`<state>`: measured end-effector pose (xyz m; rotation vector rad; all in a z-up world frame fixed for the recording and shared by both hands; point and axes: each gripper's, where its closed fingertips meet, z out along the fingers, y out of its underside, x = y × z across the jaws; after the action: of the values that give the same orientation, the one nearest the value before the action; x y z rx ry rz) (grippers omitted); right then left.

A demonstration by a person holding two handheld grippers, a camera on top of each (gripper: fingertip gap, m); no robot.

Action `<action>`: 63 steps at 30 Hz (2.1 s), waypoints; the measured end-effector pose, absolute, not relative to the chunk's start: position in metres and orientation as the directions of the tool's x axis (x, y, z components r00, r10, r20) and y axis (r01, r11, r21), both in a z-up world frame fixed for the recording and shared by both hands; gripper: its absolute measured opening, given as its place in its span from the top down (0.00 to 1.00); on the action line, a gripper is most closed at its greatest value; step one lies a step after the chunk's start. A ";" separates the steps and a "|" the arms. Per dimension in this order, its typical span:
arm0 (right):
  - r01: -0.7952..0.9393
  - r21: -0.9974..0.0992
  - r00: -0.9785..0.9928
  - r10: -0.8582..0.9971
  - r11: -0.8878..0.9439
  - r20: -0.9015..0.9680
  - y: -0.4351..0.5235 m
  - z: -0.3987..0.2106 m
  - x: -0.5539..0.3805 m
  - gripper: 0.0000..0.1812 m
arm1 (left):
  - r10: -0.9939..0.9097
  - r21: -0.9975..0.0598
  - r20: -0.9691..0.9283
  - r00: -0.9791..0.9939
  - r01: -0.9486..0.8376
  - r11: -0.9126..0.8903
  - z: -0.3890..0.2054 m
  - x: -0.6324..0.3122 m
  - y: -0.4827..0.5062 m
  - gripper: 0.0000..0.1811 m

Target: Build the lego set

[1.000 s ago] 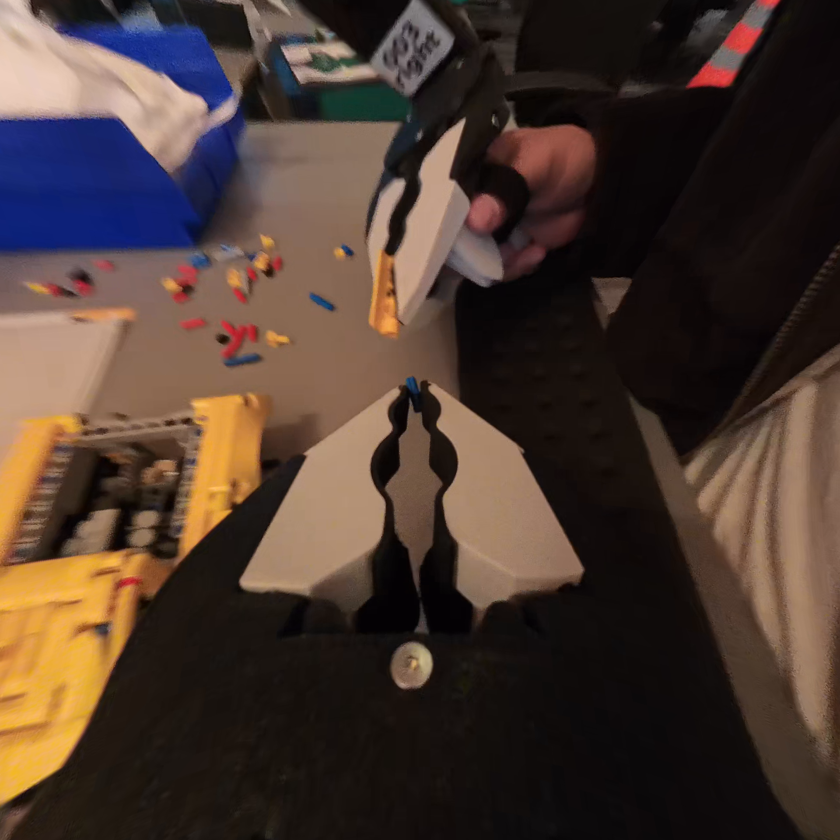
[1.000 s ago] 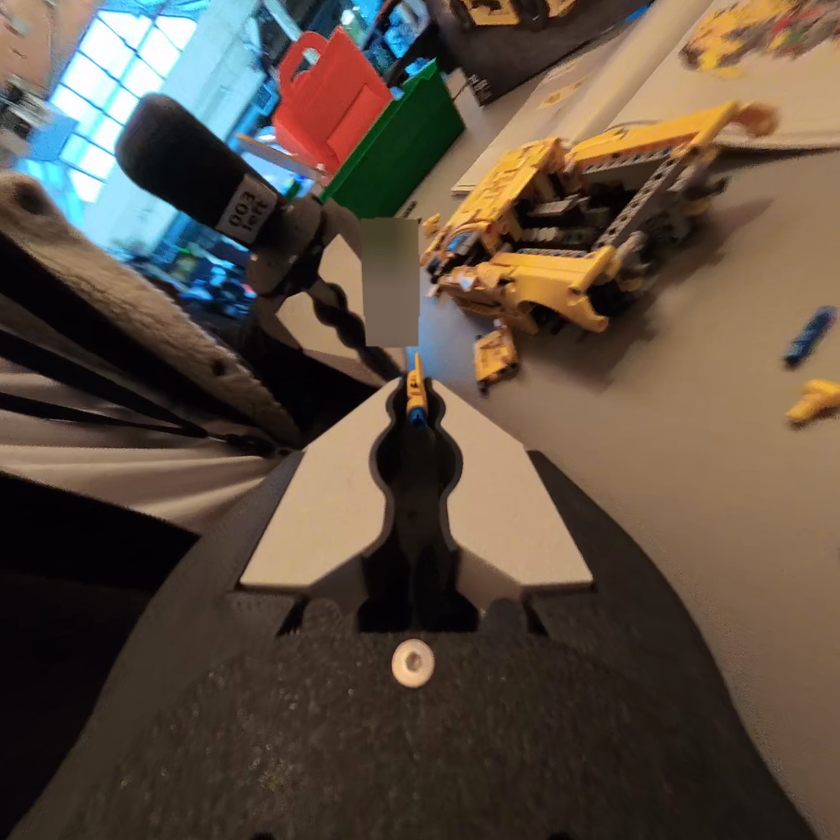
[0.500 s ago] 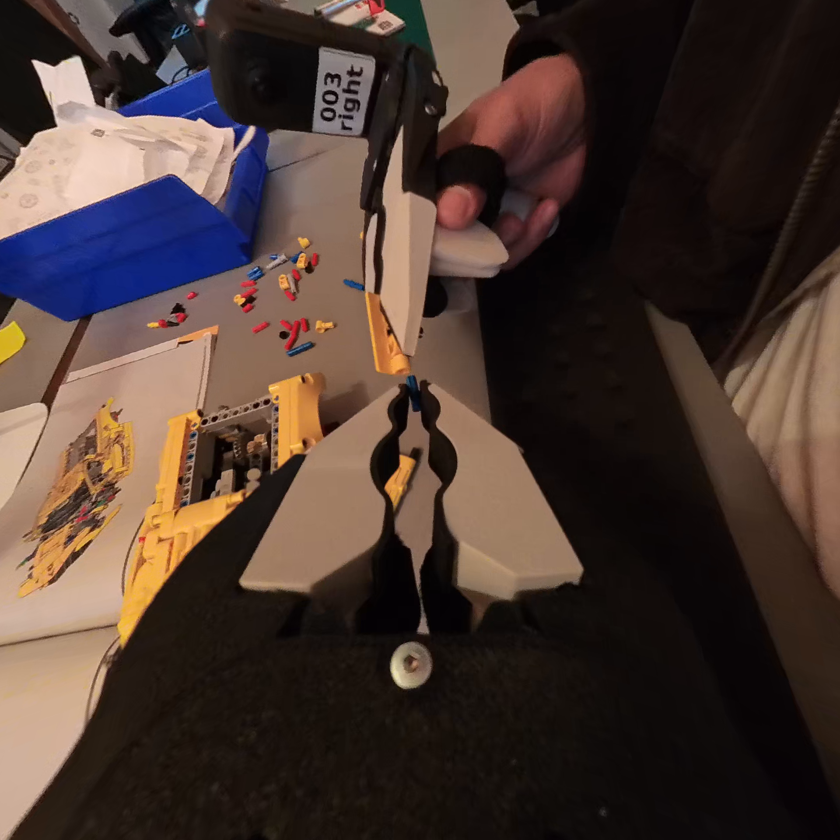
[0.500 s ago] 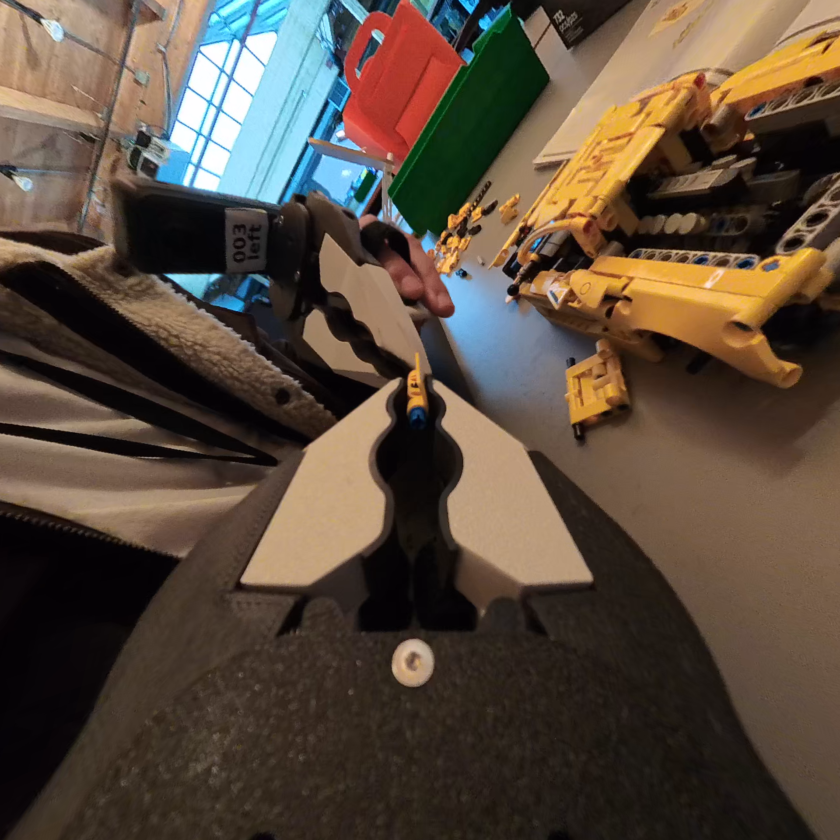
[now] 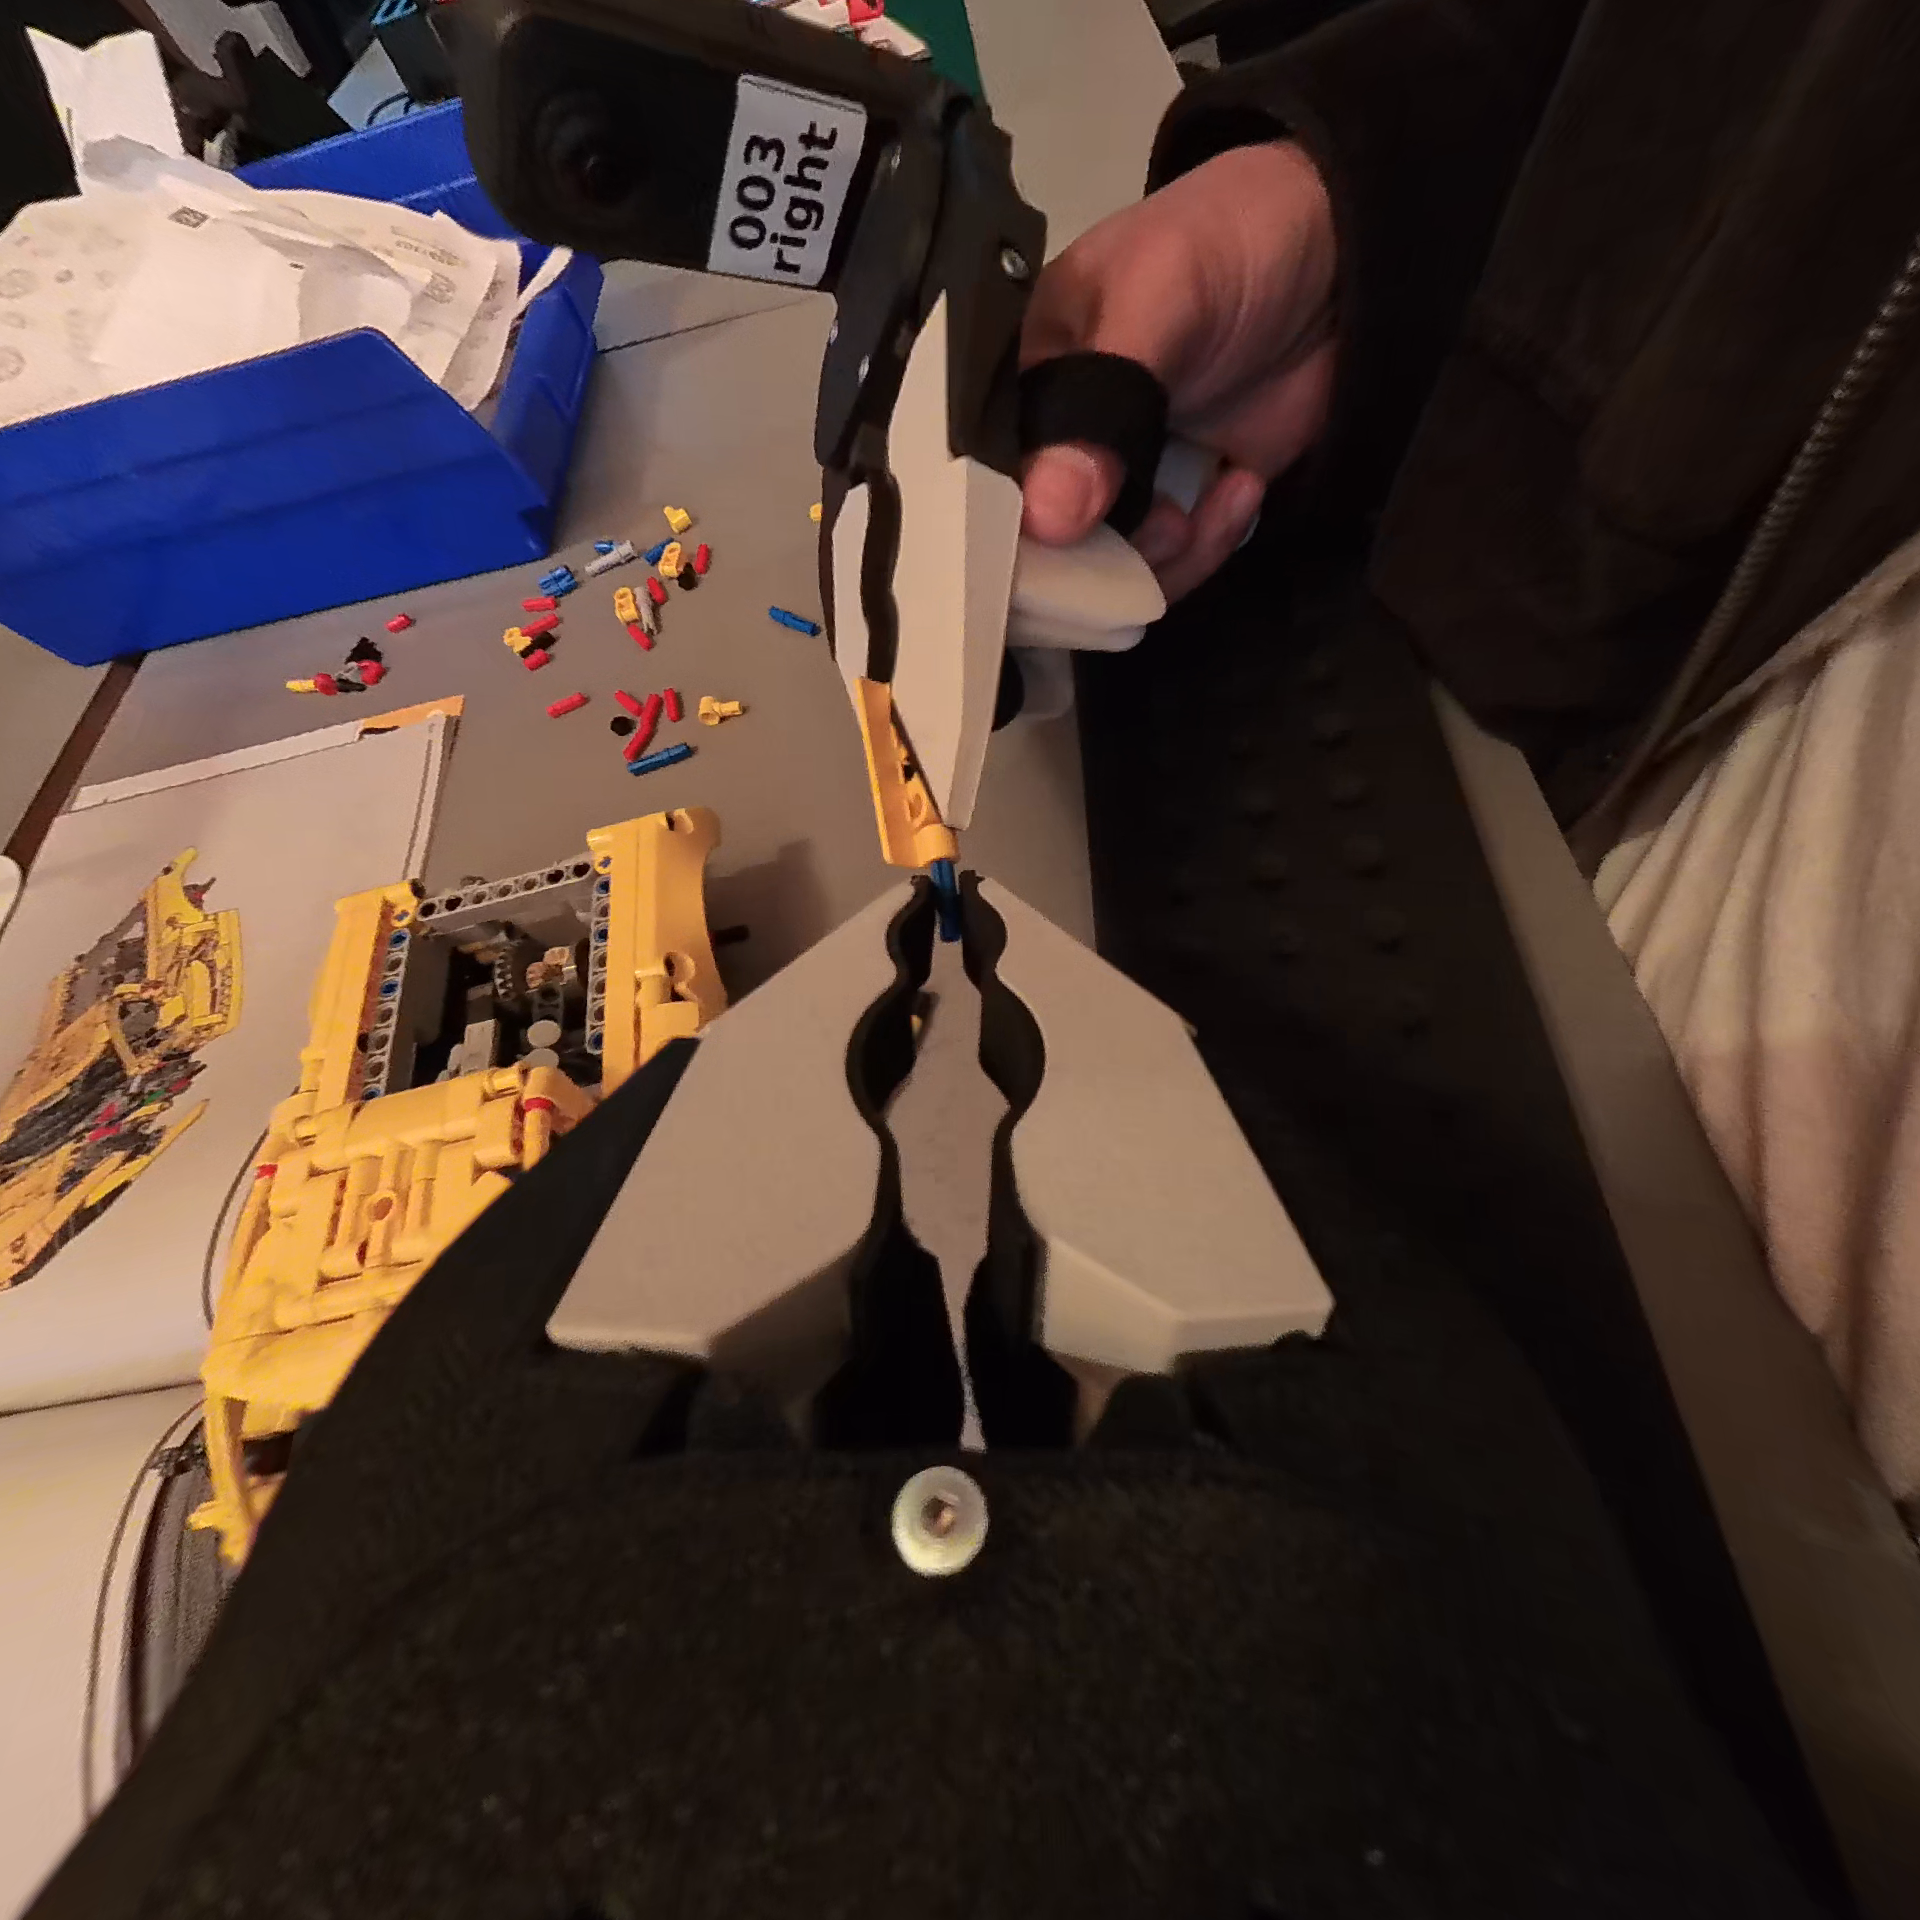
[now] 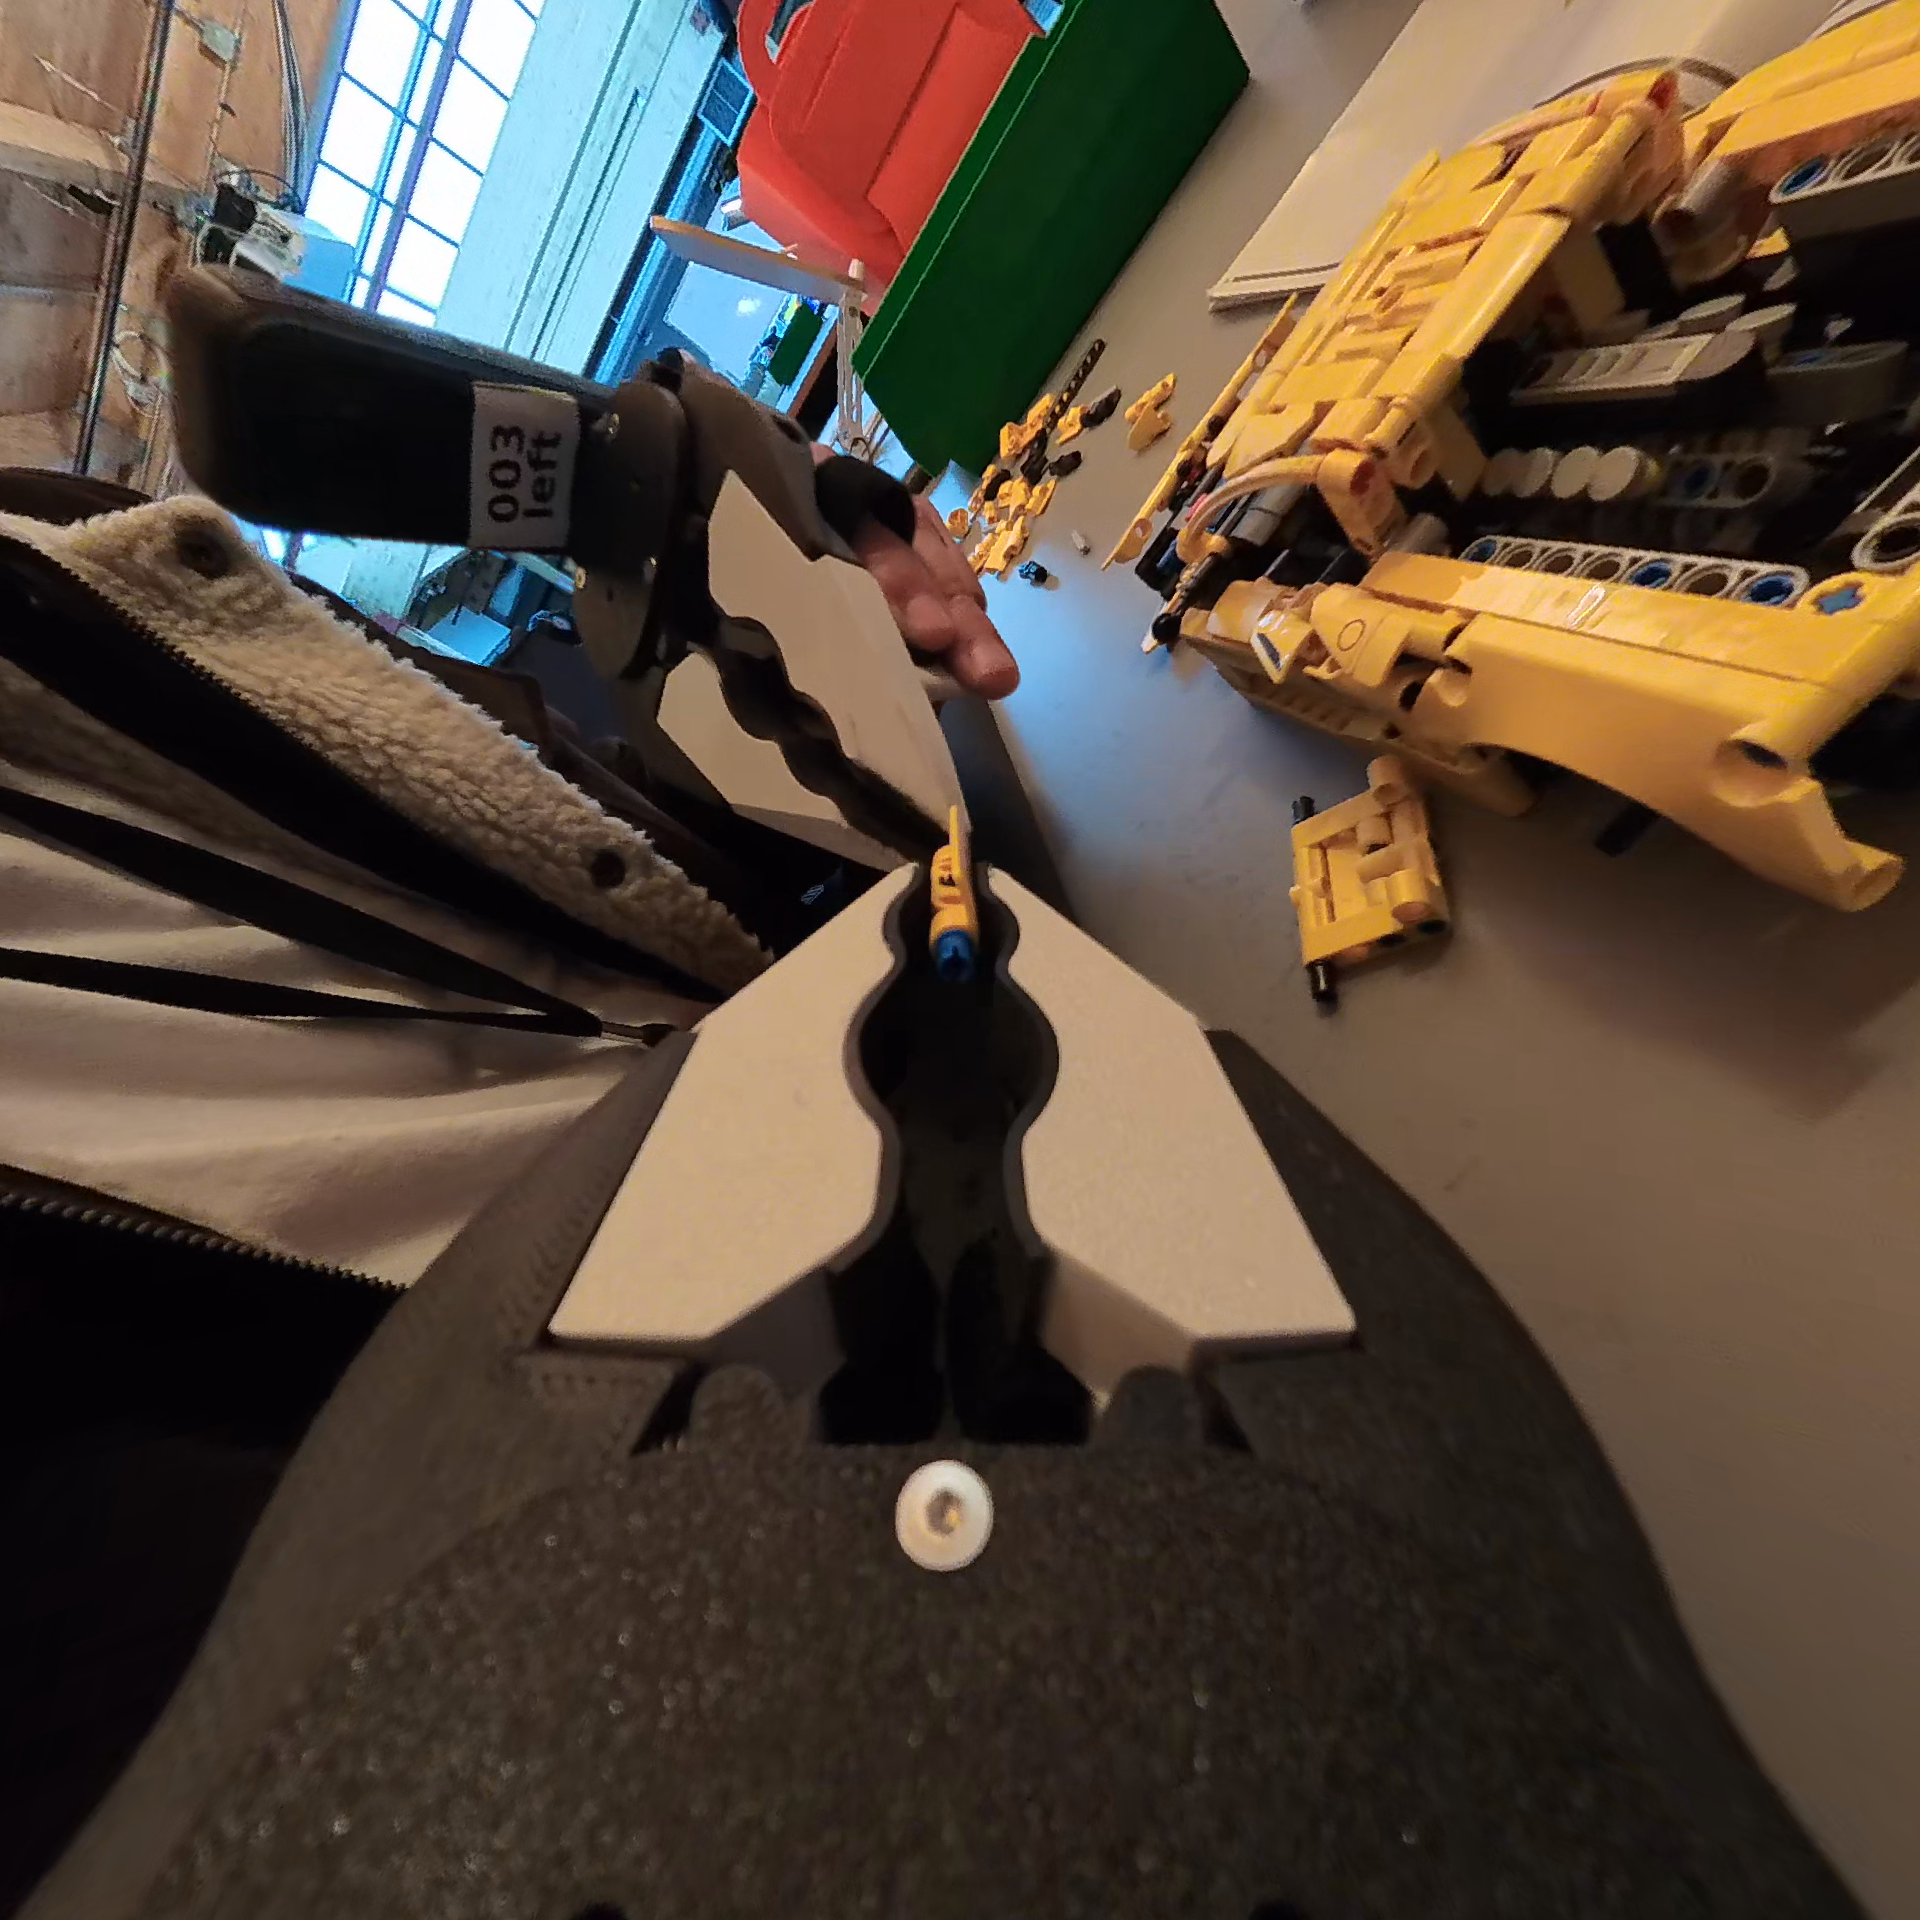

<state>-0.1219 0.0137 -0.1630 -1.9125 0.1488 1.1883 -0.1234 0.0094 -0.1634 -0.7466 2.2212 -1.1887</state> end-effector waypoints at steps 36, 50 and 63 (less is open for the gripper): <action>-0.582 -0.518 0.402 0.333 -0.627 -0.853 0.013 -0.163 -0.127 0.97 | -0.695 -0.930 0.083 -0.714 -0.307 0.204 -0.157 -0.127 0.013 0.97; -0.606 -0.461 0.322 0.331 -0.648 -0.887 0.013 -0.160 -0.130 0.97 | -0.692 -0.923 0.023 -0.721 -0.282 0.262 -0.154 -0.129 0.011 0.98; -0.638 -0.438 0.357 0.261 -0.633 -0.897 0.023 -0.168 -0.123 0.97 | -0.748 -0.948 -0.044 -0.662 -0.208 0.240 -0.141 -0.122 0.017 1.00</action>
<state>-0.1235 0.0226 -0.1685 -1.8046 0.3318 1.3905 -0.1215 0.0173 -0.1412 -0.8717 2.0201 -1.4274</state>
